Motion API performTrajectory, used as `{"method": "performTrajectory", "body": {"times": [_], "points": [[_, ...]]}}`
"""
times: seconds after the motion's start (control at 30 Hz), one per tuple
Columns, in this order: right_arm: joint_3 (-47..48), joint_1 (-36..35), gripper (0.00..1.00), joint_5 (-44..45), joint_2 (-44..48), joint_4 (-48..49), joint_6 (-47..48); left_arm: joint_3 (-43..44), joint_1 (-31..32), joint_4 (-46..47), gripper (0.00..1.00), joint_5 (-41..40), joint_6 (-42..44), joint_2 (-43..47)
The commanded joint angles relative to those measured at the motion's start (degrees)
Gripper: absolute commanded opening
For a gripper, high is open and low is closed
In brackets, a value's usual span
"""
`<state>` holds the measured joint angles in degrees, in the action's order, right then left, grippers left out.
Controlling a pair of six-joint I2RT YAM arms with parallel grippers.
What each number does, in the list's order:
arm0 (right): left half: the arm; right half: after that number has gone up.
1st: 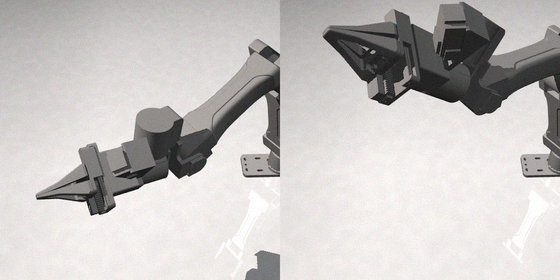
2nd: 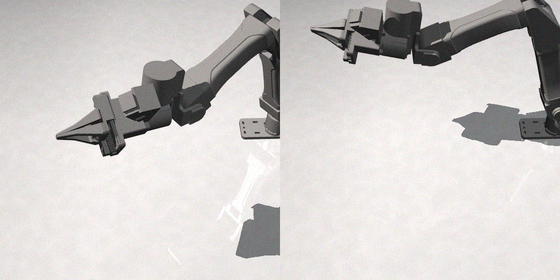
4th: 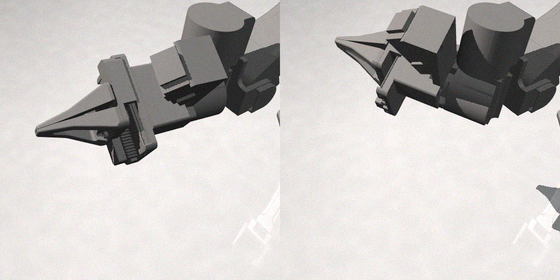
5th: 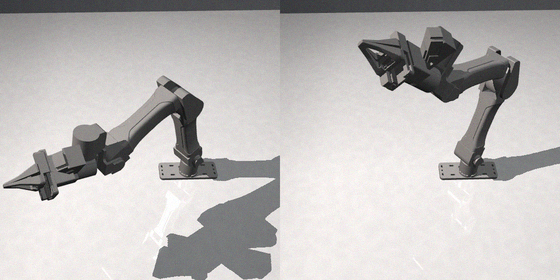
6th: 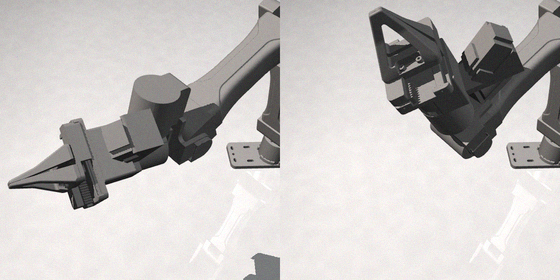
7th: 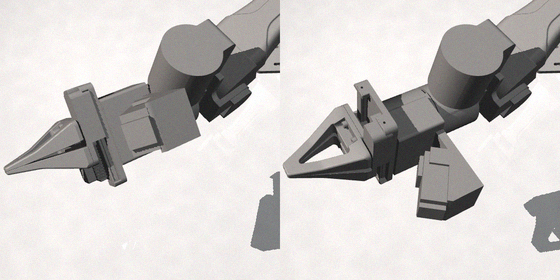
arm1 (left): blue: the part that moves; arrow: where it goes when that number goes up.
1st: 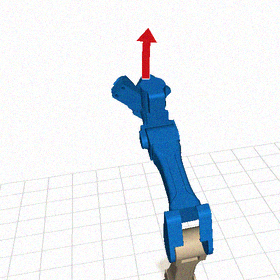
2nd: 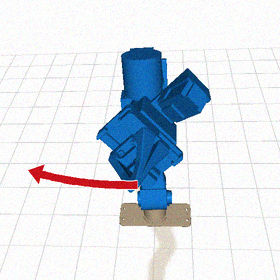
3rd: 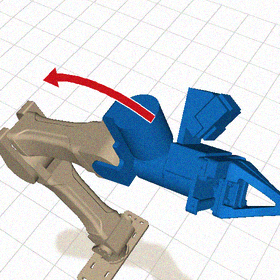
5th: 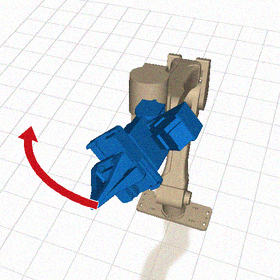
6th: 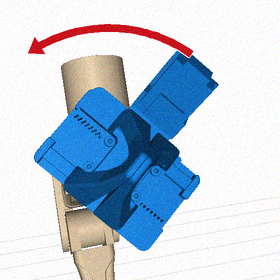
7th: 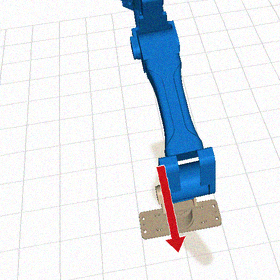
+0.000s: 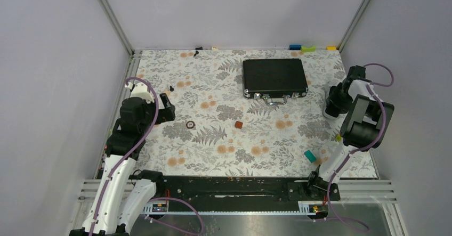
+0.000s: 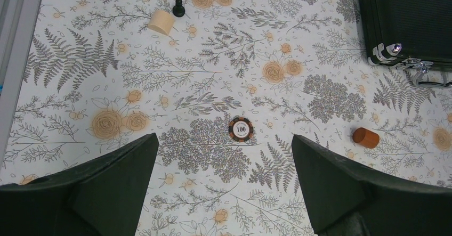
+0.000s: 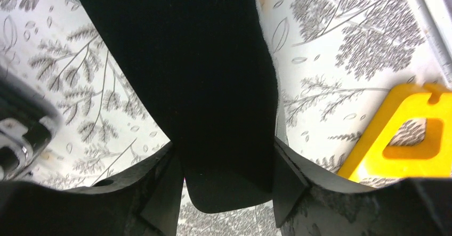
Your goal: Open the umbrella
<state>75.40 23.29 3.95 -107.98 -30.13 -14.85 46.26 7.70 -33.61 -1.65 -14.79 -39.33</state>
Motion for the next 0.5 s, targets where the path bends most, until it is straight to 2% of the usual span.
{"method": "performTrajectory", "body": {"times": [0.0, 0.2, 0.37, 0.47], "points": [[-1.41, -2.37, 0.35, -3.68, 7.95, 1.94, -1.1, -0.27, -0.28, 3.02, 0.99, 1.39, 0.97, 0.54], [-7.99, -8.39, 0.33, -6.89, 19.51, 5.27, -2.21, -0.4, -0.24, 2.57, 0.99, -0.43, 1.34, 0.62], [-16.27, -15.98, 0.31, -8.53, 31.88, 8.38, -3.13, -1.04, -0.25, 3.76, 0.99, 1.34, 2.21, 2.53], [-21.17, -20.24, 0.29, -9.57, 39.57, 9.76, -4.12, -2.12, -0.23, 6.98, 0.99, 10.07, 2.43, 3.75]]}}
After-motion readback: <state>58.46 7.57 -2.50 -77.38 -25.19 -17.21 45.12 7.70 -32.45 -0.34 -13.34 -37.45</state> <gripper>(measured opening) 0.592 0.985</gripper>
